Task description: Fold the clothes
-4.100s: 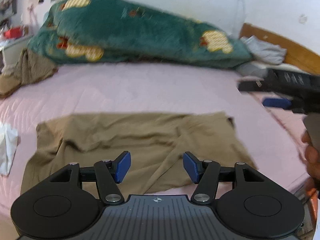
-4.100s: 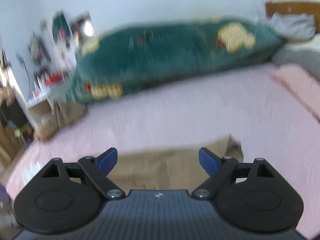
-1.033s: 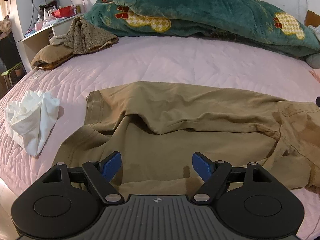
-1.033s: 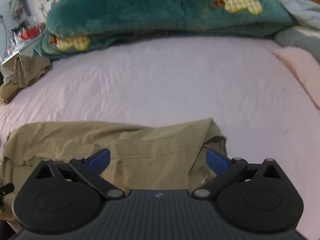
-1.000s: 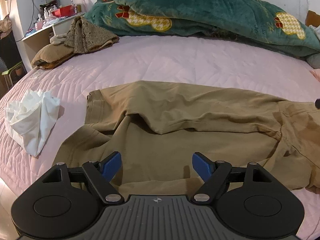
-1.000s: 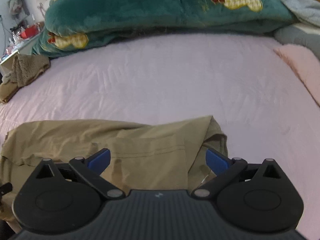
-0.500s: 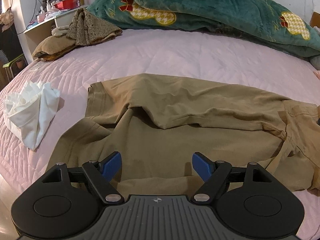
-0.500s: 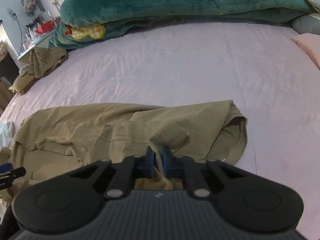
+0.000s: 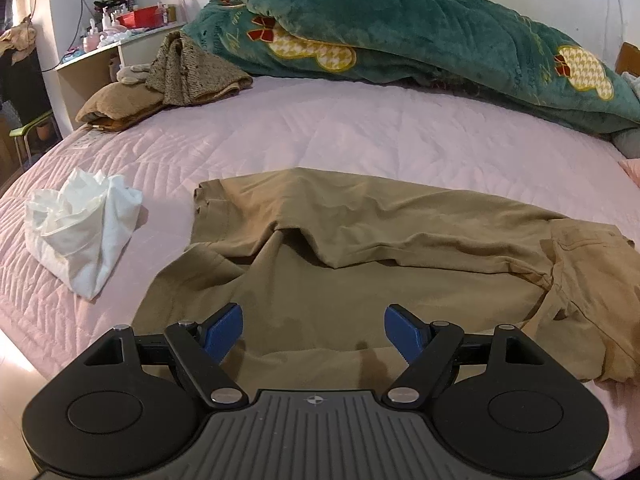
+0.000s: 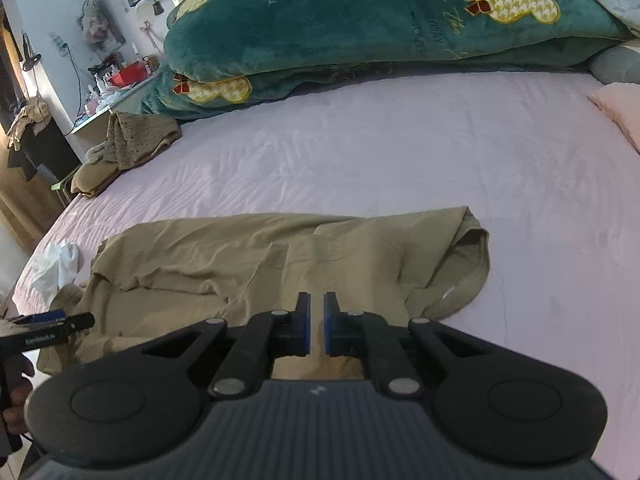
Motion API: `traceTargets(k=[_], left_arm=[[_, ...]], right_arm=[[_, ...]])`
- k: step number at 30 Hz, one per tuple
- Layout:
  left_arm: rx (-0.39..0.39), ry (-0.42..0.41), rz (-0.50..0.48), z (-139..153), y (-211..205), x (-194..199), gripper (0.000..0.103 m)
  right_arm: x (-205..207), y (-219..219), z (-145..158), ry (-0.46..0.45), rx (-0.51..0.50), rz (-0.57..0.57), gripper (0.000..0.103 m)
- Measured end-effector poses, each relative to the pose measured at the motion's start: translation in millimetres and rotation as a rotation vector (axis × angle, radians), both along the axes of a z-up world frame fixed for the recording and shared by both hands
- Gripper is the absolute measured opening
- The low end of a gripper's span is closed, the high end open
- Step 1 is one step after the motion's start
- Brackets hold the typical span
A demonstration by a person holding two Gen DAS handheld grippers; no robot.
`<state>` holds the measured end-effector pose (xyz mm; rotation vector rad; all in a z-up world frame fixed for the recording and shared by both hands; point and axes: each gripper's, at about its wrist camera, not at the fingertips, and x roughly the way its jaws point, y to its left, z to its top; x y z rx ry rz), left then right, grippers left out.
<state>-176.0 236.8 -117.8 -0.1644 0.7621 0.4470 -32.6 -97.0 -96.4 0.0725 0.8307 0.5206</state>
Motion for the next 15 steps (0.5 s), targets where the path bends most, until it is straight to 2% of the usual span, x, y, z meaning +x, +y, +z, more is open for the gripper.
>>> traceTargets(k=[1, 2, 3, 4, 5, 6, 9, 14, 15], left_arm=[[0.003, 0.002, -0.002, 0.4, -0.9, -1.3, 0.079], [0.008, 0.006, -0.006, 0.5, -2.3, -2.0, 0.079], [0.013, 0.010, -0.011, 0.6, -3.6, -2.7, 0.079], [0.018, 0.016, -0.017, 0.8, -5.4, -2.4, 0.079], [0.024, 0.024, -0.026, 1.1, -7.5, -1.1, 0.079], [0.034, 0.032, -0.036, 1.4, -9.8, 0.5, 0.080], [0.079, 0.045, -0.035, 3.7, -11.1, 1.1, 0.080], [0.111, 0.051, 0.016, 9.8, 15.3, -13.2, 0.080], [0.109, 0.055, 0.025, 9.9, 22.1, -16.0, 0.081]], right_arm=[[1.9, 0.1, 0.3, -0.006, -0.015, -0.020, 0.014], [4.4, 0.4, 0.5, -0.010, -0.030, -0.041, 0.027], [8.6, 2.5, 0.2, -0.010, -0.042, -0.050, 0.048], [13.3, 5.1, -0.1, -0.009, -0.054, -0.057, 0.059], [17.9, 7.6, -0.5, -0.008, -0.067, -0.064, 0.077], [21.9, 12.4, -1.4, -0.009, -0.082, -0.057, 0.088], [31.7, 25.2, -6.8, -0.007, -0.117, -0.032, 0.093], [48.9, 37.8, -27.9, 0.051, -0.123, -0.041, 0.093], [50.3, 40.4, -32.4, 0.059, -0.114, -0.031, 0.091]])
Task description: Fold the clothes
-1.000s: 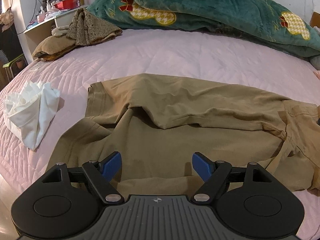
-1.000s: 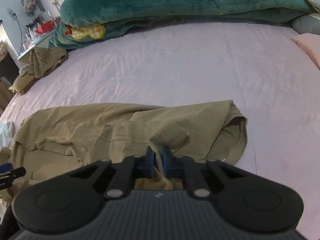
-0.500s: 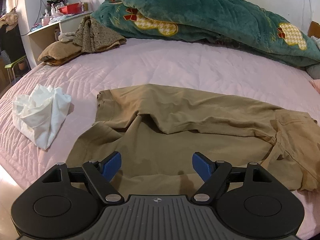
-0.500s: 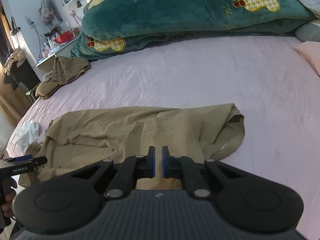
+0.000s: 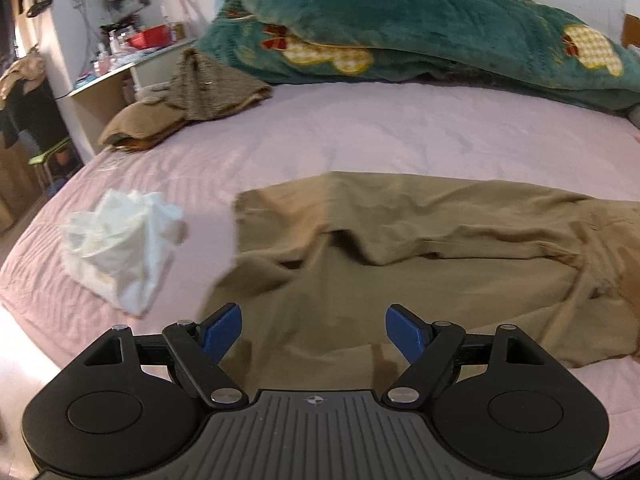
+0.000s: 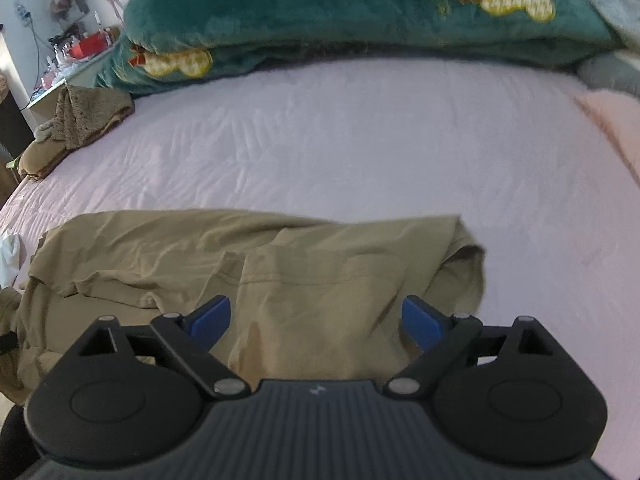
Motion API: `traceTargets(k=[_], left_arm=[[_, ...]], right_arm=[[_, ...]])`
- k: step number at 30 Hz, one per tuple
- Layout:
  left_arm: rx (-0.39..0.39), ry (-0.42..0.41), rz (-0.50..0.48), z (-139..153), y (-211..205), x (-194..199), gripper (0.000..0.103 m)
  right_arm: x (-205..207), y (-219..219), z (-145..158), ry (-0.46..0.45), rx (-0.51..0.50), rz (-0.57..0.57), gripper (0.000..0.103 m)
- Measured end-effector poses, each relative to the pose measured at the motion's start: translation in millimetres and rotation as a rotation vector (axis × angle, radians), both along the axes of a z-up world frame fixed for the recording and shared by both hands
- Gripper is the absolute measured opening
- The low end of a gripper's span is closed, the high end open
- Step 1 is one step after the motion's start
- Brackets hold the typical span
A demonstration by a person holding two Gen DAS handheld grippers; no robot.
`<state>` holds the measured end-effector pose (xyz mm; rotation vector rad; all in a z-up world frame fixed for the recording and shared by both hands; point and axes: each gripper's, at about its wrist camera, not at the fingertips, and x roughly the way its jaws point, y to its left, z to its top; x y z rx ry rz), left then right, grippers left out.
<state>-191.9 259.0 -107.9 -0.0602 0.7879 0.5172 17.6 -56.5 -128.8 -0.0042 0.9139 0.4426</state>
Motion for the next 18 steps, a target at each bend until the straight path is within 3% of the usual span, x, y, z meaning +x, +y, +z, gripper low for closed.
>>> traceTargets(k=[1, 2, 3, 5, 6, 9, 13, 18], left_arm=[[-0.006, 0.004, 0.006, -1.1, 6.2, -1.8, 0.081], [-0.016, 0.008, 0.010, -3.0, 11.8, -3.0, 0.081], [-0.026, 0.012, 0.013, -4.9, 17.4, -4.1, 0.081], [-0.062, 0.005, 0.008, -9.7, 25.7, -4.1, 0.079], [-0.091, 0.001, 0.003, -13.4, 30.3, -3.5, 0.076], [-0.152, 0.000, 0.001, -22.9, 36.7, -2.7, 0.047], [-0.165, 0.010, -0.009, -31.9, 36.9, -7.1, 0.028], [-0.181, -0.003, -0.014, -27.3, 36.9, -14.6, 0.022]], right_arm=[[-1.0, 1.9, -2.1, -0.002, 0.009, 0.016, 0.087], [-2.4, 3.6, -3.7, -0.005, 0.019, 0.034, 0.070], [-3.9, 5.3, -5.3, -0.009, 0.028, 0.052, 0.040], [-7.0, 6.9, -7.4, -0.016, 0.044, 0.077, 0.015], [-9.9, 5.6, -6.4, -0.021, 0.053, 0.087, 0.012], [-19.5, 0.9, 0.0, -0.044, 0.068, 0.113, 0.006], [-28.8, -4.6, 12.8, -0.069, 0.088, 0.127, 0.004], [-51.0, -2.4, 31.1, -0.088, 0.097, 0.191, 0.004]])
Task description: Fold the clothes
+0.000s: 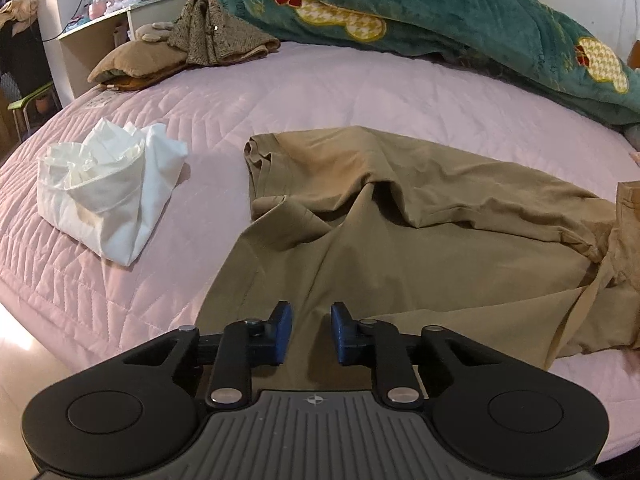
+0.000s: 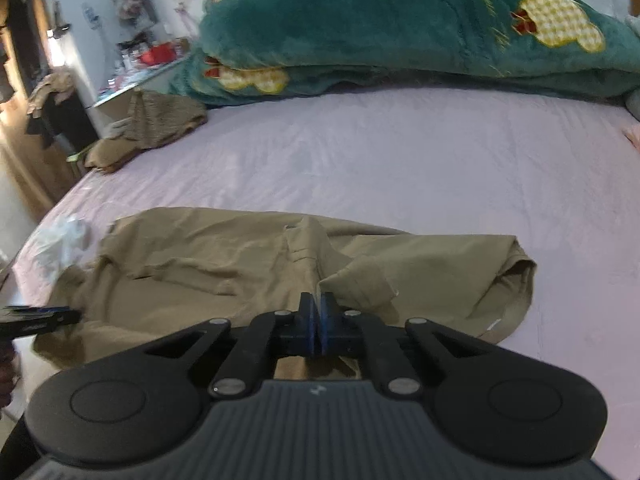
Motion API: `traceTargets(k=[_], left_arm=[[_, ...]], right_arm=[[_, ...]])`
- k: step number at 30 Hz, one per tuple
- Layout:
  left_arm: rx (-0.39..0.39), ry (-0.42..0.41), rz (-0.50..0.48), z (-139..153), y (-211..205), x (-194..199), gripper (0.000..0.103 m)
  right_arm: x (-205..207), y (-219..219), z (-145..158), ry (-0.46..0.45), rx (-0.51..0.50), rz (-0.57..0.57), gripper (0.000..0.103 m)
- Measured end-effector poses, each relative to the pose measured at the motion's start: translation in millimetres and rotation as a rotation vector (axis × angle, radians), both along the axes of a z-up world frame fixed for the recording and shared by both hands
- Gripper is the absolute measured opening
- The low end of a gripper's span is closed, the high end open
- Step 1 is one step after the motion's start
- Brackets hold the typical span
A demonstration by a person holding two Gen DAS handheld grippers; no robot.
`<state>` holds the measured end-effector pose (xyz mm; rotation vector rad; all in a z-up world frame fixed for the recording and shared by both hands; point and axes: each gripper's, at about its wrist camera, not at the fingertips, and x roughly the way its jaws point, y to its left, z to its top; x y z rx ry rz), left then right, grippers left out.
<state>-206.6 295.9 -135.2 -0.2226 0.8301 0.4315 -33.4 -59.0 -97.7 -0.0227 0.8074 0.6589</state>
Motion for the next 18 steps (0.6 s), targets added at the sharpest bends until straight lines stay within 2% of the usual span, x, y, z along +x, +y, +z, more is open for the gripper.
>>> traceTargets(k=[6, 10, 14, 18], left_arm=[[-0.012, -0.017, -0.140, 22.1, -31.8, -8.2, 0.022], [-0.052, -0.025, -0.224, 22.6, -57.8, -15.5, 0.023], [-0.102, -0.054, -0.352, 17.2, -91.6, -8.2, 0.025], [-0.093, -0.071, -0.478, 11.4, -129.3, 10.3, 0.026]], right_arm=[[-45.6, 6.9, 13.1, 0.004, -0.045, 0.124, 0.003], [-86.1, 5.9, 16.6, 0.015, -0.085, 0.197, 0.003], [-117.9, -7.7, 13.9, 0.032, -0.113, 0.208, 0.003], [-137.4, -28.8, 13.8, 0.041, -0.144, 0.193, 0.002]])
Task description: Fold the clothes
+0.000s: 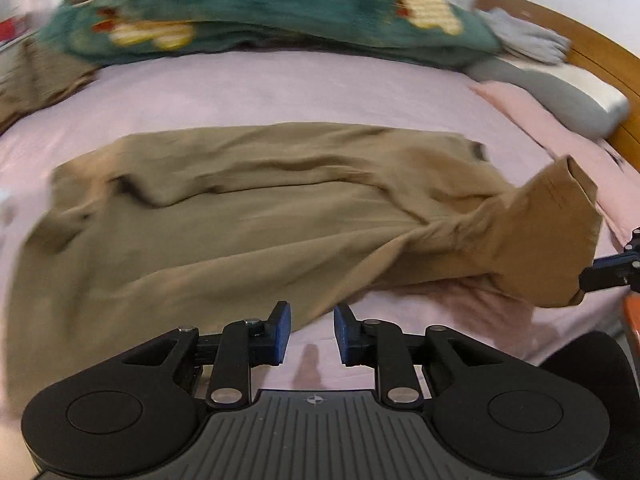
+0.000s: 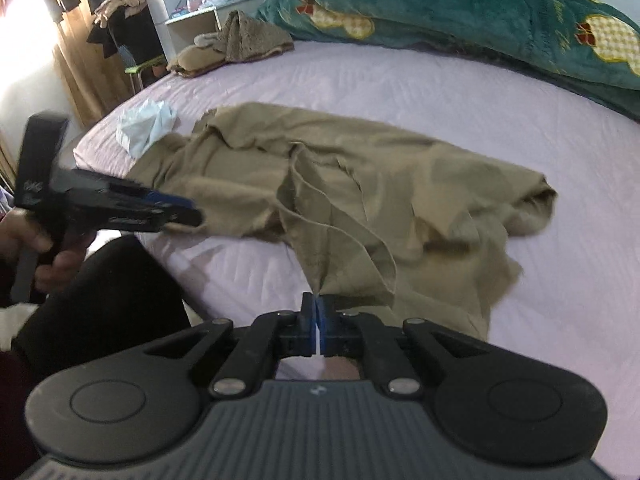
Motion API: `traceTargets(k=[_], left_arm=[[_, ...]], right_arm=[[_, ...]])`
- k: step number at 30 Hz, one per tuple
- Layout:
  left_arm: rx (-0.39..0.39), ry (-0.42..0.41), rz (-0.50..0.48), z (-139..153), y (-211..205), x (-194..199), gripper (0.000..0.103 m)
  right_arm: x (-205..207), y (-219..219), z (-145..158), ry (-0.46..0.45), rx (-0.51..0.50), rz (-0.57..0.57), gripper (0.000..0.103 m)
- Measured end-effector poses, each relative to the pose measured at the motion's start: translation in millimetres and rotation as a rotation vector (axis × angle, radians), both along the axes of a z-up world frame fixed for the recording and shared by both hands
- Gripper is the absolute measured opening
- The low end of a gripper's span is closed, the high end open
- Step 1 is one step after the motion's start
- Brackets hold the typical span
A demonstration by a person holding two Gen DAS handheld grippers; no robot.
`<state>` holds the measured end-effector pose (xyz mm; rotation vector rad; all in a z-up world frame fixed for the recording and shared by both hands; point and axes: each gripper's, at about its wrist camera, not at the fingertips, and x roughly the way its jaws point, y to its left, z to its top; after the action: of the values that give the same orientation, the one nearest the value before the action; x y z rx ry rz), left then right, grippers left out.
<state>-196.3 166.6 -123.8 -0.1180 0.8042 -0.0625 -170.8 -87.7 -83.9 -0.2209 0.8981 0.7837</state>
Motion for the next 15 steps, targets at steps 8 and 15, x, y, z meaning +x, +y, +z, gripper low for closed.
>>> traceTargets(k=[8, 15], left_arm=[[-0.021, -0.080, -0.105, 42.0, -27.7, 8.3, 0.038], [0.036, -0.021, -0.137, 23.3, -46.1, 49.9, 0.055]], right_arm=[[-14.4, -42.8, -11.7, 0.043, -0.055, -0.031, 0.002], [13.5, -47.5, -8.0, 0.004, -0.022, -0.132, 0.024]])
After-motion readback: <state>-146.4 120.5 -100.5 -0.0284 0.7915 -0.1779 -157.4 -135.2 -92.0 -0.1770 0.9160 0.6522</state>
